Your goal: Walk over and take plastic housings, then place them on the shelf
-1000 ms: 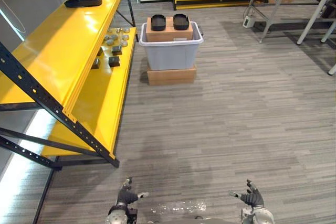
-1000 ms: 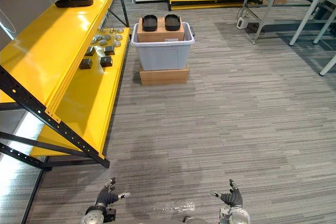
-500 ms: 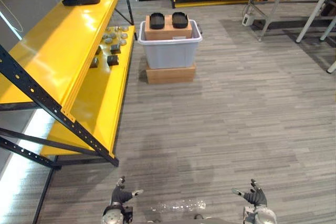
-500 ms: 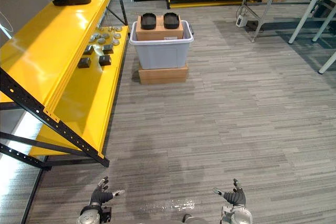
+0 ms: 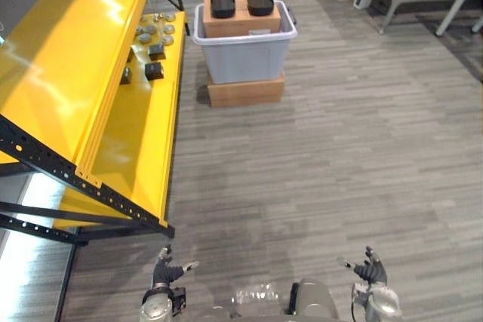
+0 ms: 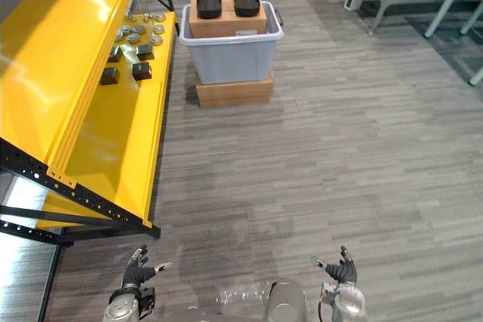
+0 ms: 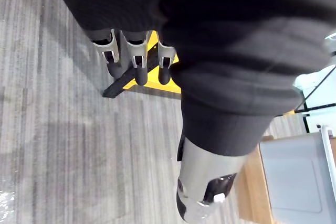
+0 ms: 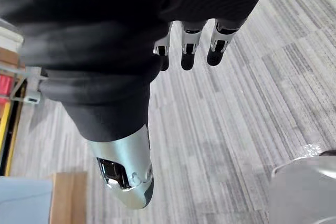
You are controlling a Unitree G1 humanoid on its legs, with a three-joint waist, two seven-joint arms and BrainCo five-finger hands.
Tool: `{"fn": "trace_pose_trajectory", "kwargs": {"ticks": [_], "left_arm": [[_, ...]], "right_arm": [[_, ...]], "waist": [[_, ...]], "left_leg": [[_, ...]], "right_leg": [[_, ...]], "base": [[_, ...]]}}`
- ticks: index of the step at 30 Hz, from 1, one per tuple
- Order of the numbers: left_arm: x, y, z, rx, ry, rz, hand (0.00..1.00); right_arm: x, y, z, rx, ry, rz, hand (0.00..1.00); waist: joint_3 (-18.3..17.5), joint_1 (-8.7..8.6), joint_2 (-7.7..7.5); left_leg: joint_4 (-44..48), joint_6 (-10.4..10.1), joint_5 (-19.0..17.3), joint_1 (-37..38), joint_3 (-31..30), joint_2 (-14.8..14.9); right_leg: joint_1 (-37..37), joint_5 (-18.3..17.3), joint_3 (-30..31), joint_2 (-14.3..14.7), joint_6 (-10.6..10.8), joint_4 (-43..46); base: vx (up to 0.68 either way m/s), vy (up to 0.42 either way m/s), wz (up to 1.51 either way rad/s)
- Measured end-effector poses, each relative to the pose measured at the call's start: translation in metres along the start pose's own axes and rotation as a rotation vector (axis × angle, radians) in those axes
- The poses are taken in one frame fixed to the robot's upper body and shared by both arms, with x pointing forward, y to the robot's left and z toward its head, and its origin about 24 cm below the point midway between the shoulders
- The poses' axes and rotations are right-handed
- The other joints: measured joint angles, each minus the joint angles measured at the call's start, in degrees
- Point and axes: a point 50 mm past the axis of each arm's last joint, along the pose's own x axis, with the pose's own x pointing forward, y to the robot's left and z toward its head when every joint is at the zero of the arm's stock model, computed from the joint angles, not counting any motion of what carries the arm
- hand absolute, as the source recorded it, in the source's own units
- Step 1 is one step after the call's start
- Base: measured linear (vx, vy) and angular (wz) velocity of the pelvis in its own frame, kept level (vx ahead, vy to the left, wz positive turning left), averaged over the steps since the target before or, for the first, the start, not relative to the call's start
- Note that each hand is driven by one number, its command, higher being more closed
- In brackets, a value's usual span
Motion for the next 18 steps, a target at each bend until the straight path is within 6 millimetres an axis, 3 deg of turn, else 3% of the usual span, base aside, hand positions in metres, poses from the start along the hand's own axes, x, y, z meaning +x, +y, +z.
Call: {"fn": "trace_pose_trajectory", "kwargs": {"ticks": [1,2,3,4,5,6,7,9,10,12,13,16,17,18], "left_arm": [[0.000,0.002,-0.001,0.008,0.001,0.009,0.00],[0.001,-0.006,0.000,-0.003,0.005,-0.002,0.00],[0.004,-0.009,0.006,0.002,-0.014,-0.012,0.00],[0.004,-0.009,0.007,0.003,-0.018,-0.014,0.00],[0.004,-0.011,0.006,0.004,-0.018,-0.016,0.00],[0.002,-0.013,0.002,0.001,-0.001,-0.018,0.00],[0.001,-0.014,0.000,-0.001,0.007,-0.021,0.00],[0.000,-0.014,-0.004,-0.003,0.019,-0.021,0.00],[-0.003,-0.014,-0.009,-0.003,0.031,-0.020,0.00],[-0.006,-0.012,-0.015,-0.001,0.049,-0.016,0.00],[-0.007,-0.011,-0.016,-0.001,0.054,-0.014,0.00],[-0.012,-0.008,-0.025,-0.006,0.083,-0.002,0.00],[-0.014,-0.009,-0.029,-0.008,0.096,0.000,0.00],[-0.016,-0.010,-0.031,-0.011,0.103,-0.003,0.00]], "right_arm": [[-0.004,-0.002,-0.004,-0.004,0.006,-0.005,0.00],[-0.002,-0.009,-0.002,-0.016,0.002,-0.021,0.00],[0.002,-0.005,0.008,-0.005,-0.028,-0.022,0.00],[0.003,-0.004,0.012,-0.002,-0.040,-0.018,0.00],[0.004,-0.002,0.014,0.000,-0.048,-0.014,0.00],[0.004,-0.002,0.014,-0.001,-0.045,-0.012,0.00],[0.004,-0.002,0.014,0.000,-0.045,-0.012,0.00],[0.003,0.002,0.012,0.021,-0.039,-0.006,0.00],[0.002,0.003,0.009,0.046,-0.029,-0.008,0.00],[0.002,0.005,0.010,0.056,-0.032,-0.007,0.00],[0.003,0.005,0.011,0.058,-0.033,-0.007,0.00],[0.004,0.007,0.009,0.073,-0.016,-0.008,0.00],[0.004,0.008,0.006,0.081,-0.004,-0.013,0.00],[0.003,0.007,0.006,0.081,-0.003,-0.016,0.00]], "waist": [[-0.35,-0.19,-1.84],[0.42,-0.48,0.20],[0.78,-1.32,0.70],[0.82,-1.61,0.64],[0.84,-1.62,0.64],[0.97,-1.24,1.15],[1.28,-1.37,1.25],[1.91,-0.10,1.46],[2.59,1.43,-0.30],[2.58,2.29,-1.00],[2.61,2.77,-1.07],[3.00,4.97,-1.56],[3.18,5.17,-2.25],[2.76,5.43,-1.43]], "left_leg": [[-0.15,-2.36,-0.44,3.00,-0.34,-0.46],[0.61,-3.09,-0.87,4.43,-1.18,1.02],[3.33,-6.41,2.07,3.28,-1.78,1.95],[5.31,-6.33,4.01,2.58,-2.41,1.89],[13.27,-4.69,8.81,0.16,-2.89,2.46],[27.26,-4.48,16.41,-5.60,-3.37,5.35],[35.81,-3.80,18.13,-9.32,-3.64,7.54],[57.64,-0.62,14.63,-18.12,-2.39,12.61],[63.44,0.27,11.65,-22.90,-0.88,13.10],[59.73,1.90,10.31,-28.90,0.36,11.84],[56.35,1.69,9.58,-30.66,0.59,10.91],[32.30,0.80,7.74,-35.22,-0.48,4.62],[17.95,-0.80,9.20,-34.90,-3.58,0.84],[6.31,-2.69,11.41,-34.46,-6.03,-1.15]], "right_leg": [[1.02,10.94,3.06,0.92,-2.23,-7.61],[0.22,13.02,2.92,1.88,-5.59,-2.45],[-1.97,7.23,2.81,1.02,-6.39,4.68],[-2.32,4.58,2.60,0.47,-6.35,7.46],[-1.12,0.25,2.58,0.21,-6.52,10.57],[2.79,-2.41,1.98,0.29,-6.73,9.11],[5.45,-3.01,1.32,0.99,-7.06,7.55],[14.64,-3.56,0.62,3.50,-7.76,1.45],[22.00,-3.52,1.80,4.70,-8.17,-4.08],[28.27,-3.48,3.14,5.66,-8.28,-10.10],[29.66,-3.49,3.63,5.78,-8.27,-11.24],[35.73,-3.83,7.33,5.51,-8.05,-15.19],[38.10,-4.62,8.97,4.62,-7.05,-16.84],[39.87,-5.65,10.27,4.63,-6.20,-18.64]], "base": [[0.70,-0.191,0.37],[0.80,-0.237,0.40],[0.48,-0.169,0.32],[0.57,-0.258,0.32],[0.69,-0.339,0.26],[0.58,-0.289,0.27],[0.56,-0.256,0.22],[0.56,-0.233,-0.03],[0.59,-0.207,-0.24],[0.43,-0.094,-0.26],[0.36,-0.032,-0.45],[0.54,0.041,-0.64],[0.46,0.126,-0.69],[0.44,0.148,-0.69]]}}
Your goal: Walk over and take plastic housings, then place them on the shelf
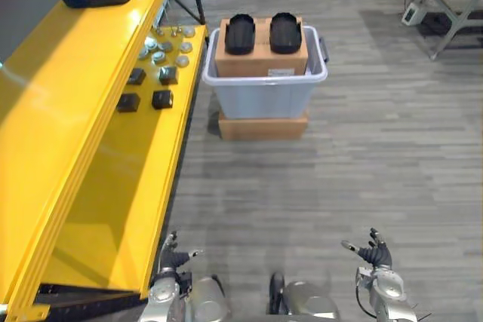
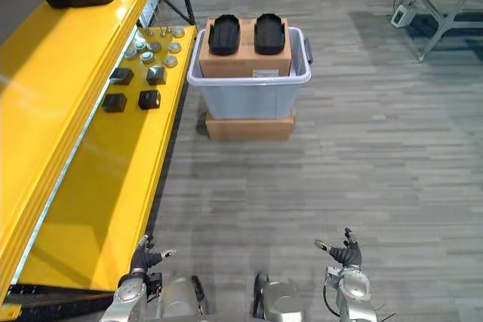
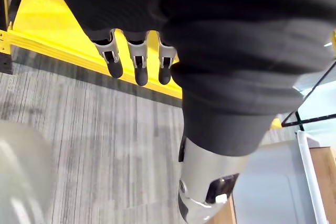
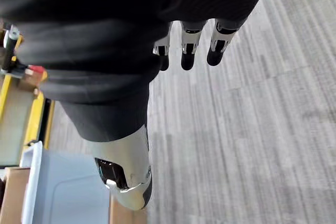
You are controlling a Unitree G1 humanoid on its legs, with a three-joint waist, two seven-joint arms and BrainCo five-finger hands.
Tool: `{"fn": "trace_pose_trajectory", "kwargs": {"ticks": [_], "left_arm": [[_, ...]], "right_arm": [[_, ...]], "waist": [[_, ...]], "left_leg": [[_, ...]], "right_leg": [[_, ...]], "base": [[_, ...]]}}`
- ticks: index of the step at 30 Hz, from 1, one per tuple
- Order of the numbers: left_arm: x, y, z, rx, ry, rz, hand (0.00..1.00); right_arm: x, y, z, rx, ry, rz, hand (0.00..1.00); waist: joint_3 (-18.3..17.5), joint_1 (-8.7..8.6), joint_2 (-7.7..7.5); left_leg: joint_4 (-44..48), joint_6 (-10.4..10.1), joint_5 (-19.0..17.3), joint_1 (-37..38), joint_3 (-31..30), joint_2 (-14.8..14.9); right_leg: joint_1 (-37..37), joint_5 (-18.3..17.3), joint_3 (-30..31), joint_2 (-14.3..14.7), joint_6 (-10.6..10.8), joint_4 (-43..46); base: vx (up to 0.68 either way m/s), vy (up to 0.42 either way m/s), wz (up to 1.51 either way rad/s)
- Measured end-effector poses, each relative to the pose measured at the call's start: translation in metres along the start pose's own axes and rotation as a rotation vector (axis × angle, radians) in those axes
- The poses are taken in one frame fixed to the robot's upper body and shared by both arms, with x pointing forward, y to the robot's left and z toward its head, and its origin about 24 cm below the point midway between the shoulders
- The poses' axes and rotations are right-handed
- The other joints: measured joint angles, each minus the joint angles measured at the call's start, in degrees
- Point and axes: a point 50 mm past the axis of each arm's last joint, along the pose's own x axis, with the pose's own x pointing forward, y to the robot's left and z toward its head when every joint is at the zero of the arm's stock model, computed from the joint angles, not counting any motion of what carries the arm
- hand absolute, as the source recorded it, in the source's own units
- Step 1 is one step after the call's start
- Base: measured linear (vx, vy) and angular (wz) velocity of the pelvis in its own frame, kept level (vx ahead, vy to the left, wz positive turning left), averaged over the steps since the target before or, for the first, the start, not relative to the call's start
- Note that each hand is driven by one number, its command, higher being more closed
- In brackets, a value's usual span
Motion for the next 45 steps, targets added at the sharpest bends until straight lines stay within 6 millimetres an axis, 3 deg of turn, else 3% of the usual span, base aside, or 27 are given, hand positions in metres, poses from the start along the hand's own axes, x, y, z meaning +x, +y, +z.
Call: {"fn": "trace_pose_trajectory", "kwargs": {"ticks": [1,2,3,4,6,7,9,10,11,13,14,15,17,18,19,20,22,24,26,28,32,33,34,35,37,40,45], "left_arm": [[-0.001,0.000,-0.001,0.000,0.005,-0.001,0.00],[-0.001,0.001,-0.004,0.003,0.019,0.002,0.00],[0.000,0.004,-0.005,0.010,0.027,0.009,0.00],[0.000,0.004,-0.005,0.009,0.026,0.011,0.00],[0.000,0.000,-0.006,0.008,0.035,0.001,0.00],[-0.001,0.003,-0.010,0.013,0.047,0.006,0.00],[-0.001,0.005,-0.014,0.019,0.066,0.012,0.00],[-0.002,0.004,-0.016,0.024,0.075,0.011,0.00],[-0.003,0.005,-0.018,0.022,0.084,0.012,0.00],[-0.004,0.005,-0.019,0.016,0.088,0.016,0.00],[-0.003,0.004,-0.018,0.013,0.084,0.014,0.00],[-0.002,0.003,-0.015,0.005,0.075,0.013,0.00],[-0.001,0.004,-0.015,0.005,0.074,0.015,0.00],[-0.002,0.007,-0.017,0.009,0.080,0.022,0.00],[-0.003,0.008,-0.019,0.010,0.086,0.024,0.00],[-0.004,0.001,-0.023,0.001,0.111,0.013,0.00],[-0.005,-0.003,-0.025,-0.001,0.117,0.005,0.00],[-0.004,-0.009,-0.022,-0.016,0.110,-0.006,0.00],[-0.005,-0.015,-0.021,-0.030,0.110,-0.018,0.00],[-0.006,-0.022,-0.020,-0.044,0.109,-0.030,0.00],[-0.005,-0.022,-0.018,-0.048,0.098,-0.030,0.00],[-0.006,-0.023,-0.019,-0.051,0.102,-0.032,0.00],[-0.005,-0.021,-0.019,-0.045,0.105,-0.028,0.00],[-0.005,-0.017,-0.019,-0.035,0.101,-0.022,0.00],[-0.004,-0.014,-0.020,-0.028,0.104,-0.017,0.00],[-0.007,-0.010,-0.026,-0.018,0.122,-0.008,0.00],[-0.013,0.002,-0.039,-0.020,0.162,0.029,0.00]], "right_arm": [[0.000,-0.001,-0.001,-0.003,0.003,-0.003,0.00],[-0.003,-0.002,-0.008,-0.009,0.026,-0.005,0.00],[-0.008,0.001,-0.018,-0.005,0.057,0.004,0.00],[-0.011,0.002,-0.022,-0.006,0.069,0.007,0.00],[-0.013,0.001,-0.028,-0.012,0.093,0.006,0.00],[-0.013,0.003,-0.032,-0.013,0.110,0.011,0.00],[-0.014,0.005,-0.034,-0.027,0.118,0.017,0.00],[-0.014,0.005,-0.035,-0.039,0.123,0.024,0.00],[-0.014,0.006,-0.036,-0.049,0.123,0.033,0.00],[-0.012,0.011,-0.031,-0.060,0.106,0.051,0.00],[-0.011,0.012,-0.028,-0.059,0.097,0.052,0.00],[-0.007,0.013,-0.022,-0.057,0.080,0.052,0.00],[-0.006,0.013,-0.020,-0.058,0.075,0.053,0.00],[-0.008,0.012,-0.023,-0.060,0.083,0.052,0.00],[-0.010,0.009,-0.028,-0.065,0.099,0.046,0.00],[-0.009,0.002,-0.031,-0.083,0.113,0.030,0.00],[-0.006,0.001,-0.024,-0.083,0.092,0.027,0.00],[-0.012,-0.003,-0.033,-0.076,0.119,0.019,0.00],[-0.020,-0.004,-0.042,-0.064,0.137,0.016,0.00],[-0.021,-0.004,-0.043,-0.044,0.131,0.007,0.00],[-0.016,0.001,-0.033,-0.004,0.104,0.005,0.00],[-0.016,-0.002,-0.034,0.000,0.106,-0.007,0.00],[-0.018,0.001,-0.038,0.004,0.122,-0.002,0.00],[-0.022,0.004,-0.044,0.012,0.143,0.005,0.00],[-0.026,0.007,-0.050,0.020,0.162,0.009,0.00],[-0.028,0.007,-0.053,0.021,0.168,0.008,0.00],[-0.029,0.002,-0.049,0.022,0.142,-0.004,0.00]], "waist": [[-0.14,0.23,0.43],[-0.71,0.74,1.43],[-2.02,1.33,-0.41],[-2.66,1.35,-1.35],[-4.24,1.09,-2.51],[-4.48,1.15,-3.81],[-4.39,0.86,-4.32],[-4.07,0.61,-3.81],[-4.06,-0.20,-3.32],[-4.22,-1.16,-1.79],[-3.99,-1.68,-1.39],[-3.47,-2.01,-0.42],[-3.17,-2.21,0.02],[-3.44,-2.14,-0.92],[-3.46,-2.18,-1.18],[-3.61,-1.93,0.18],[-3.93,-2.30,0.95],[-3.71,-3.58,1.09],[-3.51,-2.84,0.75],[-3.65,-1.91,0.51],[-3.84,-1.29,1.01],[-4.18,-1.16,2.47],[-4.01,-0.91,2.63],[-4.19,-0.90,1.20],[-4.38,-0.56,0.24],[-4.55,-0.53,0.31],[-5.81,-0.66,0.94]], "left_leg": [[-3.82,-0.17,0.88,-0.11,-0.58,0.02],[-3.61,1.82,4.95,-0.30,-1.81,0.10],[-0.73,3.76,7.43,-0.52,-2.07,-1.32],[0.56,4.34,7.64,-0.86,-2.28,-2.39],[3.71,7.72,5.22,-0.87,-0.68,-4.01],[3.10,8.39,2.53,2.39,0.98,-5.69],[2.24,9.97,-0.05,7.18,1.52,-7.40],[2.03,10.37,-2.02,11.63,1.49,-7.90],[0.92,10.60,-2.78,15.23,1.50,-7.89],[-3.39,10.38,-2.95,22.04,0.98,-7.09],[-4.06,10.37,-2.95,23.21,0.80,-6.57],[-5.04,10.34,-2.95,25.15,0.68,-5.15],[-5.91,9.05,-3.48,27.72,0.61,-3.50],[-5.90,6.01,-5.13,29.44,0.75,-3.27],[-5.81,4.37,-6.42,30.16,0.40,-3.29],[-5.80,3.15,-7.44,31.55,-0.26,-1.52],[-1.54,2.24,-6.89,29.67,-1.25,-0.28],[16.50,-1.46,-3.02,22.07,-2.62,3.20],[28.48,-1.34,-2.40,17.90,0.38,7.01],[28.87,0.39,-3.46,15.72,3.81,8.06],[5.66,0.64,-2.61,13.75,2.36,4.32],[-1.39,0.73,4.97,14.16,0.58,3.60],[-1.97,2.16,3.92,15.25,0.65,3.42],[-3.10,2.25,4.04,16.10,0.87,2.58],[-4.56,2.49,4.12,16.67,1.33,1.46],[-9.93,3.36,6.00,19.85,2.34,0.02],[-17.84,2.64,9.46,23.77,3.10,-0.33]], "right_leg": [[0.95,-0.96,0.86,0.36,0.49,-0.57],[2.97,-3.37,2.66,0.69,1.12,-0.29],[3.24,-6.28,4.16,-0.88,1.90,1.87],[2.91,-7.44,4.52,-2.04,2.29,3.54],[-1.98,-8.83,5.61,-4.40,2.96,15.89],[-8.01,-6.91,5.28,-6.86,7.68,31.45],[-13.95,-0.79,4.91,-9.90,16.68,47.89],[-17.18,-2.45,2.87,-12.10,13.84,57.22],[-19.31,-4.02,-0.01,-13.55,11.05,60.43],[-24.58,-7.06,-6.77,-15.52,6.94,56.26],[-25.84,-7.41,-8.28,-15.50,6.44,53.24],[-28.24,-7.23,-9.95,-14.69,6.58,44.75],[-29.89,-3.63,-9.13,-12.44,7.91,29.49],[-29.69,3.03,-7.03,-11.28,8.16,18.49],[-29.25,10.03,-5.69,-10.72,7.73,17.28],[-29.06,12.01,-5.16,-9.48,4.85,19.78],[-29.80,7.13,-5.98,-9.09,3.95,22.93],[-23.90,4.22,-10.62,-9.54,3.14,21.10],[-16.62,4.04,-13.43,-8.58,2.66,16.14],[-12.49,4.31,-14.27,-8.19,2.70,12.25],[-10.71,4.39,-12.93,-8.12,3.67,10.36],[-10.59,4.02,-12.10,-6.84,4.87,10.28],[-9.82,3.76,-10.98,-6.40,5.77,10.04],[-9.61,4.07,-10.23,-7.14,6.30,8.70],[-8.85,4.62,-9.97,-8.05,7.12,7.33],[-8.45,4.66,-9.09,-8.83,7.22,6.86],[-8.30,4.73,-8.47,-7.94,7.35,6.01]], "base": [[0.46,0.222,-0.71],[0.49,0.270,-0.70],[0.53,0.258,-0.57],[0.57,0.218,-0.28],[0.67,0.223,-0.25],[0.59,0.210,-0.35],[0.55,0.165,-0.16],[0.66,0.152,-0.04],[0.54,0.100,0.03],[0.57,0.024,0.14],[0.50,-0.030,0.20],[0.47,-0.103,0.22],[0.51,-0.154,0.28],[0.38,-0.144,0.32],[0.50,-0.190,0.32],[0.47,-0.215,0.16],[0.42,-0.232,0.24],[0.38,-0.268,0.82],[0.41,-0.250,0.58],[0.28,-0.130,0.16],[0.21,0.039,-0.16],[0.18,0.123,-0.32],[0.19,0.137,-0.23],[0.13,0.105,-0.16],[0.10,0.091,-0.04],[0.04,0.052,-0.09],[0.00,-0.016,-0.09]]}}
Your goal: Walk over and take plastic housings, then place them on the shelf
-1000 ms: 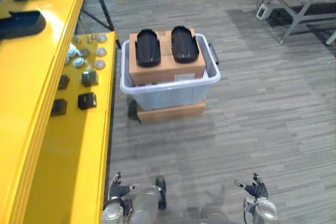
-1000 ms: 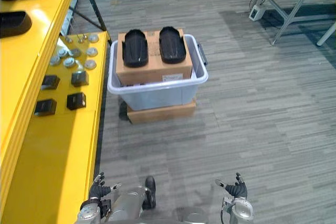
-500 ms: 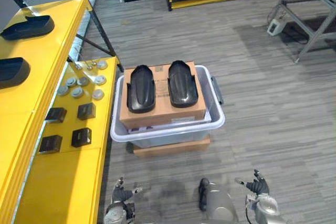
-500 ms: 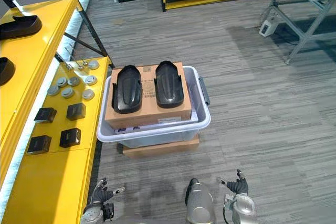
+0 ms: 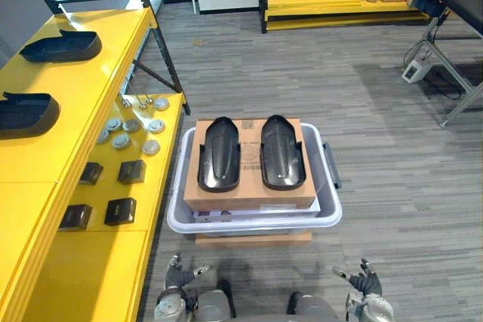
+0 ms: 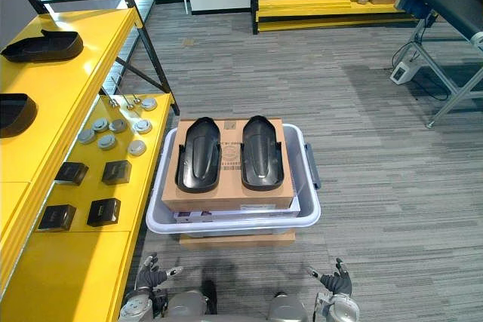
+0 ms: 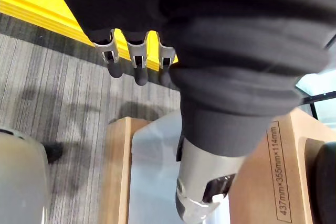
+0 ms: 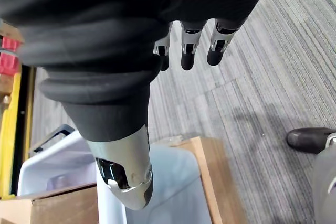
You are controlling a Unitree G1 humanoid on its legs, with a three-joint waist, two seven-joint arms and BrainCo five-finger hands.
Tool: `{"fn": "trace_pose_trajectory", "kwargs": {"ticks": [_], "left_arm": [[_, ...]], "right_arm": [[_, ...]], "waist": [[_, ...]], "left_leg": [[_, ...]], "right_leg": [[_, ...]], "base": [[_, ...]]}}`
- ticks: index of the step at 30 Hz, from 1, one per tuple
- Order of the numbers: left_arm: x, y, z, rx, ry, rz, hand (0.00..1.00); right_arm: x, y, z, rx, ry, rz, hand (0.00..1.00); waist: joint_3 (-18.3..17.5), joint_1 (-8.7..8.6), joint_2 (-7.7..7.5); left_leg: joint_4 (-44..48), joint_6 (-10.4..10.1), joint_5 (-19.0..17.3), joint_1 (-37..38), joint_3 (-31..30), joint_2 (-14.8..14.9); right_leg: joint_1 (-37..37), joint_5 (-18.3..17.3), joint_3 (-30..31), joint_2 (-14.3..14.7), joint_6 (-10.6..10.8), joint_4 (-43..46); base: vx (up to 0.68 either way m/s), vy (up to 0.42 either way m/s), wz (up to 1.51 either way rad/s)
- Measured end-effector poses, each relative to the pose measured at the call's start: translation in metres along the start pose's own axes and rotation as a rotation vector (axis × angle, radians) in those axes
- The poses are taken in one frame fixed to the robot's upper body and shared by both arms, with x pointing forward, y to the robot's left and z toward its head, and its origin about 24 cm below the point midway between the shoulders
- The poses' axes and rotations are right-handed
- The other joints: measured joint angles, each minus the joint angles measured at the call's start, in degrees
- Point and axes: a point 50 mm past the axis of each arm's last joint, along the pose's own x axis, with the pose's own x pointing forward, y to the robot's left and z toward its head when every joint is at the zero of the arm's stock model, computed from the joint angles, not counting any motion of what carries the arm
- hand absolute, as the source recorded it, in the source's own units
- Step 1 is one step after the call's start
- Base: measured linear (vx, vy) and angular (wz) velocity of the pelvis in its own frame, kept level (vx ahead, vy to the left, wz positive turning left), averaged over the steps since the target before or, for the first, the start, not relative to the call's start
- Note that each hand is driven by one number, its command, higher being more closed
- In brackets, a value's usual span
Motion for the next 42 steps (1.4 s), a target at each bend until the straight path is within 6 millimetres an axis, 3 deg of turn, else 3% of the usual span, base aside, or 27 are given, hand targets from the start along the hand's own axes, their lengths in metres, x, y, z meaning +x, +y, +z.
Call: {"fn": "trace_pose_trajectory", "kwargs": {"ticks": [5,7,9,13,18,25,26,29,36,39,42], "left_arm": [[-0.003,0.008,-0.007,0.026,0.012,0.015,0.00],[-0.004,0.011,-0.002,0.024,-0.021,0.019,0.00],[-0.004,0.012,0.002,0.024,-0.041,0.020,0.00],[-0.002,0.020,0.006,0.056,-0.060,0.031,0.00],[-0.002,0.018,0.006,0.073,-0.064,0.005,0.00],[-0.003,0.011,0.008,0.087,-0.073,-0.025,0.00],[-0.002,0.011,0.009,0.086,-0.074,-0.025,0.00],[-0.002,0.011,0.009,0.086,-0.077,-0.024,0.00],[-0.002,-0.001,0.023,0.063,-0.140,-0.047,0.00],[-0.001,-0.002,0.029,0.048,-0.156,-0.043,0.00],[0.002,-0.005,0.039,0.024,-0.193,-0.048,0.00]], "right_arm": [[-0.014,-0.013,0.046,-0.009,-0.253,-0.002,0.00],[-0.023,-0.017,0.075,-0.031,-0.392,0.005,0.00],[-0.029,-0.018,0.091,-0.049,-0.476,0.011,0.00],[-0.039,-0.013,0.121,-0.111,-0.632,0.033,0.00],[-0.036,0.007,0.151,-0.215,-0.744,0.090,0.00],[-0.005,0.033,0.182,-0.305,-0.731,0.041,0.00],[0.001,0.037,0.189,-0.314,-0.723,0.012,0.00],[0.010,0.047,0.210,-0.308,-0.720,-0.029,0.00],[0.021,0.067,0.268,-0.275,-0.734,-0.055,0.00],[0.020,0.074,0.279,-0.299,-0.746,-0.040,0.00],[0.020,0.085,0.295,-0.312,-0.746,-0.027,0.00]], "waist": [[-1.71,-0.05,-0.29],[-2.22,-0.08,-1.02],[-2.45,0.03,-1.41],[-3.62,0.10,-1.77],[-3.94,0.15,-1.37],[-3.90,1.09,-1.17],[-3.82,1.87,-1.01],[-2.88,2.06,-0.21],[2.81,3.85,1.50],[3.52,5.03,1.80],[4.87,4.91,2.37]], "left_leg": [[-2.17,-0.42,0.82,0.68,0.53,0.68],[-2.37,-0.42,0.83,0.69,0.58,0.75],[-2.59,-0.42,0.83,0.69,0.70,0.71],[-3.38,-0.38,1.15,0.67,0.66,0.53],[-3.42,-0.37,1.16,0.51,-0.15,0.50],[-3.49,-0.27,2.09,-1.79,-3.49,0.43],[-3.48,-0.23,2.34,-2.47,-3.57,0.49],[-3.47,-0.06,2.90,-3.70,-5.20,0.33],[-3.46,-0.03,4.56,-7.56,-6.82,0.40],[-3.46,-0.15,4.72,-8.59,-6.96,0.39],[-3.45,-0.15,5.13,-10.06,-7.82,0.31]], "right_leg": [[-0.72,-0.07,0.79,1.12,-0.16,0.00],[-0.92,-0.08,1.02,1.25,-0.18,0.00],[-1.14,-0.07,1.21,1.25,-0.19,0.06],[-1.55,-0.07,1.29,1.23,-0.19,0.04],[-1.65,-0.07,1.05,1.26,-0.20,0.00],[-2.18,-0.03,-2.00,1.23,-0.29,-0.72],[-2.52,0.09,-2.02,1.31,-0.47,-0.70],[-2.71,0.17,-3.63,1.20,-0.57,-0.86],[-5.76,1.06,-5.17,1.21,-1.22,-0.66],[-6.77,1.11,-5.32,1.18,-1.21,-0.66],[-7.65,1.14,-6.34,1.10,-1.21,-0.71]], "base": [[0.03,-0.048,-0.09],[0.02,-0.022,-0.06],[0.01,0.001,-0.05],[0.00,0.000,0.00],[0.00,-0.003,0.02],[0.00,-0.011,0.21],[0.03,-0.016,0.09],[0.02,-0.010,0.21],[-0.04,0.005,0.13],[0.00,0.002,0.02],[0.02,-0.001,0.15]]}}
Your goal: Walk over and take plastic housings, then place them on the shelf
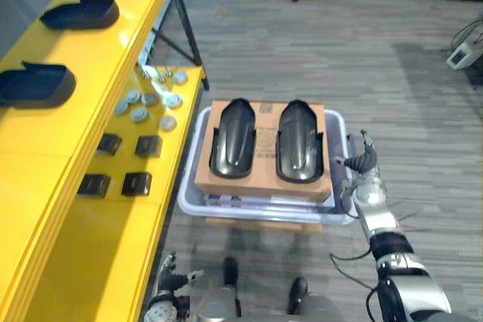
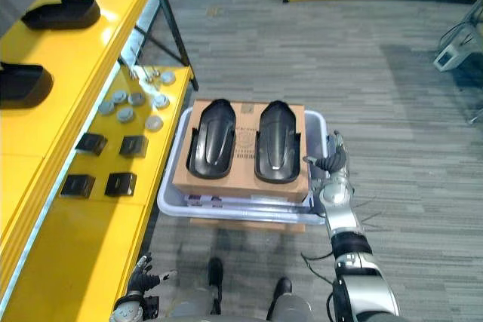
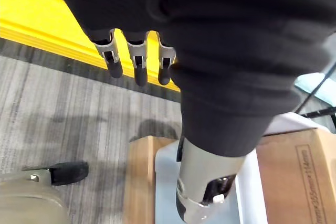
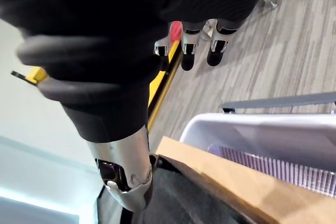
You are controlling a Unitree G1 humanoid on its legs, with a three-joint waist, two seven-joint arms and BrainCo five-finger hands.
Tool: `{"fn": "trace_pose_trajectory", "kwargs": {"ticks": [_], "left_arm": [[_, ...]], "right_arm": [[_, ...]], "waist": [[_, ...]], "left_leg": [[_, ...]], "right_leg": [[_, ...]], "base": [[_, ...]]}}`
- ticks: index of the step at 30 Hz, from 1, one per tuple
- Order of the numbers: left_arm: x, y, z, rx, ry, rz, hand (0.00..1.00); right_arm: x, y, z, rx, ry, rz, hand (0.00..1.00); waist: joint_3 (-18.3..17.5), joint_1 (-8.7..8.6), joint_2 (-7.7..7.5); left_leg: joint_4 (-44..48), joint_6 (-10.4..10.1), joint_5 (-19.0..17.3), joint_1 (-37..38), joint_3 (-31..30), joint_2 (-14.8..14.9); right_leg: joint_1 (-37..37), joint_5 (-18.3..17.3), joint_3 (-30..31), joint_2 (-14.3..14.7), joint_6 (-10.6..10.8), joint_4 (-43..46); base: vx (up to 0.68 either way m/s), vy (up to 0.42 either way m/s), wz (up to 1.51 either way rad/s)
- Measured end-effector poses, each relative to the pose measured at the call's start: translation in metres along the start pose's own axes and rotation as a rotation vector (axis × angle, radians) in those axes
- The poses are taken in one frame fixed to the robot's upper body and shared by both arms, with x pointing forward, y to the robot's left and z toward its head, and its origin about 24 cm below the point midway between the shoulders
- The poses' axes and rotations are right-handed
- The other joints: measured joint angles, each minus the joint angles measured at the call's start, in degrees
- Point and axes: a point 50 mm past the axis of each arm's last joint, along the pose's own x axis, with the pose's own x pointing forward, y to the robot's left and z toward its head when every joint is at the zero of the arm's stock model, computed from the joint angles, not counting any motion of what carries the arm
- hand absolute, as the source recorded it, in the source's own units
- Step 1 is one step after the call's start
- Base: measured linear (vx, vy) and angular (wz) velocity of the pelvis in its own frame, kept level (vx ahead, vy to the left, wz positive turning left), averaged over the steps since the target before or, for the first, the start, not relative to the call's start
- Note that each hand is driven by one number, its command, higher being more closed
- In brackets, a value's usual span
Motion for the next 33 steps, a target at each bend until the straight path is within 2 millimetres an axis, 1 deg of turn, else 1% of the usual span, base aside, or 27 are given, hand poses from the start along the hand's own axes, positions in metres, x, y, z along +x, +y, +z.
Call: {"fn": "trace_pose_trajectory", "kwargs": {"ticks": [1,5,6,7,10,11,14,18,22,28,31,33], "left_arm": [[0.002,-0.002,0.005,-0.007,-0.014,-0.003,0.00],[0.005,-0.009,0.012,-0.016,-0.036,-0.008,0.00],[0.005,-0.010,0.014,-0.015,-0.043,-0.014,0.00],[0.005,-0.011,0.014,-0.014,-0.046,-0.016,0.00],[0.006,-0.013,0.020,-0.018,-0.070,-0.020,0.00],[0.007,-0.013,0.022,-0.021,-0.074,-0.018,0.00],[0.009,-0.014,0.027,-0.029,-0.089,-0.009,0.00],[0.011,-0.017,0.032,-0.037,-0.100,-0.017,0.00],[0.012,-0.017,0.033,-0.044,-0.101,-0.016,0.00],[0.013,-0.018,0.036,-0.045,-0.108,-0.019,0.00],[0.015,-0.019,0.040,-0.045,-0.117,-0.023,0.00],[0.015,-0.019,0.040,-0.045,-0.117,-0.024,0.00]], "right_arm": [[0.003,0.000,0.003,0.001,0.007,0.000,0.00],[0.011,0.005,0.011,0.000,0.032,0.010,0.00],[0.012,0.005,0.010,-0.001,0.047,0.009,0.00],[0.013,0.005,0.010,-0.001,0.056,0.009,0.00],[0.017,0.002,0.008,0.011,0.101,-0.004,0.00],[0.017,0.001,0.010,0.017,0.101,-0.012,1.00],[0.023,-0.003,0.017,0.046,0.115,-0.036,1.00],[0.028,-0.014,0.020,0.082,0.134,-0.085,1.00],[0.026,-0.015,0.013,0.080,0.167,-0.091,1.00],[0.021,-0.012,0.002,0.108,0.184,-0.078,1.00],[0.015,-0.010,-0.004,0.114,0.168,-0.076,1.00],[0.008,-0.009,-0.014,0.094,0.163,-0.070,1.00]], "waist": [[0.79,0.12,0.25],[3.43,0.16,1.05],[3.92,0.12,1.28],[3.95,0.11,1.29],[5.53,0.17,1.32],[5.96,0.21,1.30],[6.41,0.16,1.49],[6.45,0.19,1.53],[7.58,0.13,1.59],[7.57,0.24,1.57],[7.53,0.18,1.48],[7.46,0.17,1.36]], "left_leg": [[0.00,0.05,0.20,-0.27,-0.38,-0.03],[0.01,0.04,0.44,-0.65,-0.62,-0.18],[0.01,0.00,0.55,-1.19,-0.95,-0.22],[0.01,-0.16,0.78,-1.68,-1.10,-0.25],[0.02,-0.68,1.50,-2.42,-1.71,-0.29],[0.02,-0.97,1.70,-2.44,-1.75,-0.30],[0.02,-0.90,1.82,-2.75,-1.78,-0.26],[0.02,-0.82,2.44,-3.86,-1.78,-0.24],[0.01,-0.82,2.48,-3.68,-1.75,0.04],[-0.01,-0.84,2.47,-3.24,-1.22,0.27],[-0.01,-0.84,2.46,-2.87,-0.90,0.29],[-0.01,-0.84,2.46,-2.10,-0.74,0.27]], "right_leg": [[0.00,0.01,-0.45,-0.01,-0.01,-0.04],[-0.03,0.01,-0.87,-0.14,-0.01,-0.13],[-0.40,0.01,-1.16,-0.16,-0.02,-0.11],[-0.87,0.03,-1.30,-0.21,-0.05,-0.06],[-1.28,0.12,-1.79,-0.28,-0.17,-0.02],[-1.28,0.15,-1.82,-0.31,-0.22,0.05],[-1.72,0.30,-1.77,-0.30,-0.42,0.25],[-3.02,0.91,-1.59,-0.28,-0.55,0.36],[-3.27,1.02,-1.32,-0.13,-0.63,1.06],[-3.59,1.01,-0.41,-0.04,-0.63,1.86],[-3.56,1.00,-0.09,-0.11,-0.63,2.22],[-2.89,1.00,0.02,-0.16,-0.62,2.24]], "base": [[0.03,-0.003,0.16],[0.02,0.004,0.08],[0.01,0.012,0.11],[0.01,0.006,0.12],[0.00,-0.002,0.08],[0.00,0.000,0.00],[0.00,0.000,0.00],[-0.04,0.018,-0.02],[-0.04,0.014,-0.03],[-0.01,0.005,-0.07],[0.01,0.008,-0.05],[0.00,0.000,0.00]]}}
